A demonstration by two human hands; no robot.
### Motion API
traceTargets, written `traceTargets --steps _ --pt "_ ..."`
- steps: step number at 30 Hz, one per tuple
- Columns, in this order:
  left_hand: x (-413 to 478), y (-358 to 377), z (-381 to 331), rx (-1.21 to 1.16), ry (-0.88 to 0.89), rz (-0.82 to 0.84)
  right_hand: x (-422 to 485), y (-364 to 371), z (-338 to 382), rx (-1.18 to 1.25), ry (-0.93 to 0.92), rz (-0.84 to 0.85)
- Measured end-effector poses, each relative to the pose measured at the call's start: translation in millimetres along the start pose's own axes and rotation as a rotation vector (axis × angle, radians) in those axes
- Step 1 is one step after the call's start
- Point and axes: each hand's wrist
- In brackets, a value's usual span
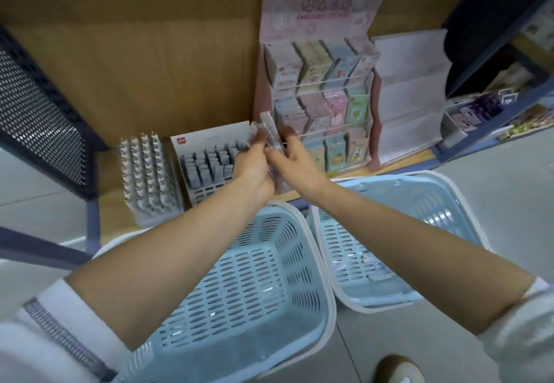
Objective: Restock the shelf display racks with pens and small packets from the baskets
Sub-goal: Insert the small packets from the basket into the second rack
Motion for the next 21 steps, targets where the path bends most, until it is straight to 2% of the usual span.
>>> traceTargets --steps 4,6,9,13,18,21 --pt "1.9 -10.8 -23.2 -0.063 0.041 -0.063 8.5 35.4 3.9 -0.043 0.036 -0.073" --pt "2.2 -18.3 -30.1 0.018 0.105 -0.104 12.9 46.5 2.7 -0.105 0.016 -0.140" --pt "12.4 -34.5 -38.0 0.212 0.142 -0.143 16.9 53.2 0.6 -0.173 0.042 -0.155" --pt "17.1 -50.5 -51.5 0.415 0.127 -0.161 16.8 57.2 3.5 -0.082 0.067 -0.124" --pt "15.4 -58.8 -71.9 0.410 0.110 -0.113 23.0 60.6 11.6 0.018 0.121 -0.079" --pt "15.8 -64.7 -86.9 0.445 0.126 -0.084 27.7 58.8 17.9 0.162 0.180 -0.081"
Point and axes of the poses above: each hand's wrist, its own x-axis towards the middle knuckle, its own y-axis out of the palm, z = x × y, and after that the axes turned 14 degrees about -x, right-handed
